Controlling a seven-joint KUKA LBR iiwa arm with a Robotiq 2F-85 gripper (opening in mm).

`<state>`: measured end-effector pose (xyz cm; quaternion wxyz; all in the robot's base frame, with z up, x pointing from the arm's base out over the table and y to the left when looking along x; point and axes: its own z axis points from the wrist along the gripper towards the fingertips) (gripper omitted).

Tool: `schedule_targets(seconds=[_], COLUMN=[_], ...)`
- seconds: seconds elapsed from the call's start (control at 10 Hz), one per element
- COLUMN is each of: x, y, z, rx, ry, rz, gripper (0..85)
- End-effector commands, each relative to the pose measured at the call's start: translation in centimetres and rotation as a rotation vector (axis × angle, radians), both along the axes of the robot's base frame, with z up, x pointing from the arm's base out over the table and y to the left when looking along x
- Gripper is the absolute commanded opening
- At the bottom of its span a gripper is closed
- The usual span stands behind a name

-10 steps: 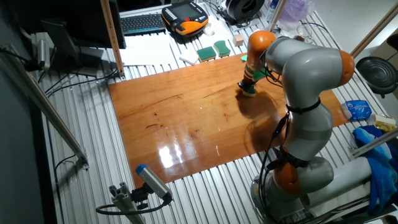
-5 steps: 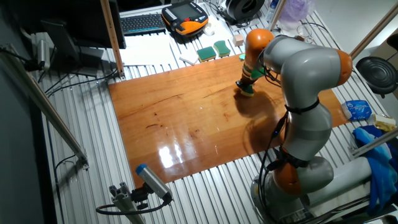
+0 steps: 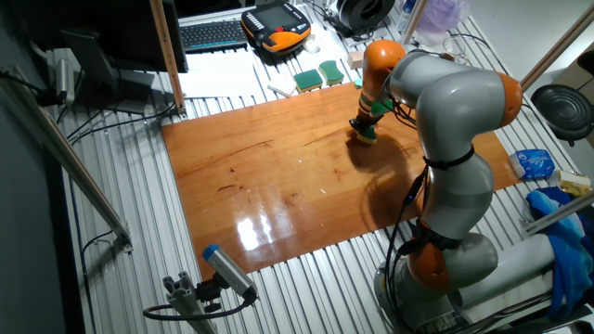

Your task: Clean the tabletop with a sponge

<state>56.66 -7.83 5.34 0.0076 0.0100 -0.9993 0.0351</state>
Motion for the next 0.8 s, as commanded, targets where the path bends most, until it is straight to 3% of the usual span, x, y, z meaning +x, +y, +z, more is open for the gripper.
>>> schedule_targets(seconds=[0.0,0.1,0.2,0.6,0.7], x=[0.05,0.19,0.37,1.31,1.75], y=[0.1,0.3,0.6,1.7,1.7], z=[0.1,0.3,0.5,2.0,2.5], rx=[-0.007,-0.011,-0.018,-0.022,-0.014], ry=[-0.002,-0.005,-0.009,-0.011,-0.007], rz=[-0.009,-0.026,-0.044,-0.047,-0.020], gripper=[34.0,34.0,51.0,51.0,34.0])
